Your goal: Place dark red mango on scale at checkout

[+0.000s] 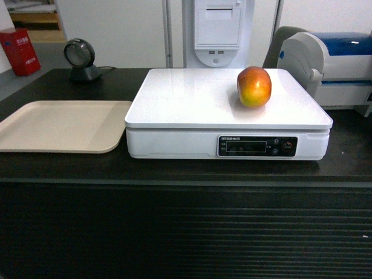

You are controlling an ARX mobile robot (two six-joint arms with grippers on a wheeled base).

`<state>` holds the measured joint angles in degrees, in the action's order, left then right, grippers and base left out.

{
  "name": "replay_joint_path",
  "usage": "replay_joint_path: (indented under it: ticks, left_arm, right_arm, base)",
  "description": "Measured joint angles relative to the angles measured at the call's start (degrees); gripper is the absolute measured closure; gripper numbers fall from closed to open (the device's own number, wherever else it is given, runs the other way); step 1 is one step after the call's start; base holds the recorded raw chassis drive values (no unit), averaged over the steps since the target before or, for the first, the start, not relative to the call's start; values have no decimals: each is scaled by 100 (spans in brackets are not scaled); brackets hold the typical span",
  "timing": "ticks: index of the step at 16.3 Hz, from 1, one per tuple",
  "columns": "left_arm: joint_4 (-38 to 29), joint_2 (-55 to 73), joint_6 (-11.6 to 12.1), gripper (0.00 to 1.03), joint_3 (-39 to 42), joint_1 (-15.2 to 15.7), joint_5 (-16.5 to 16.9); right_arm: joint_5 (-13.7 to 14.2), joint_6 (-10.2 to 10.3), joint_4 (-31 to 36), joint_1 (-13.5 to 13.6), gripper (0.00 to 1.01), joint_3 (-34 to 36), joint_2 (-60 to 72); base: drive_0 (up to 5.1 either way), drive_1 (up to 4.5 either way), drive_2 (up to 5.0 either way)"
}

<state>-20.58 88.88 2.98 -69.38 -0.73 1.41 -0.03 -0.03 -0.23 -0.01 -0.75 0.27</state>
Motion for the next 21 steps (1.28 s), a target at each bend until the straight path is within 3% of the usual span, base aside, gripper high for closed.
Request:
replay_joint_path:
  ticks: [4,7,16,19,21]
  left_arm:
    - [-1056,-1853,-256,69,2704,92,-149]
    - [-1484,-2361,-258,100,3987,66,-138]
    - [-1790,-3963,-280,101,5860,72,-146]
    - [-927,-5517,-280,101,6614,72,-146]
    - [-761,-5890,-280,101,6725,72,-144]
  right_arm:
    - [0,0,0,0,3,0,0]
    - [2,0,2,0,3,0,0]
    - [0,0,2,0,3,0,0]
    - [2,0,2,0,3,0,0]
    - [0,0,2,0,3,0,0]
  base:
    - [0,0,0]
    - [0,0,0]
    - [0,0,0]
    - [0,0,0]
    - [0,0,0]
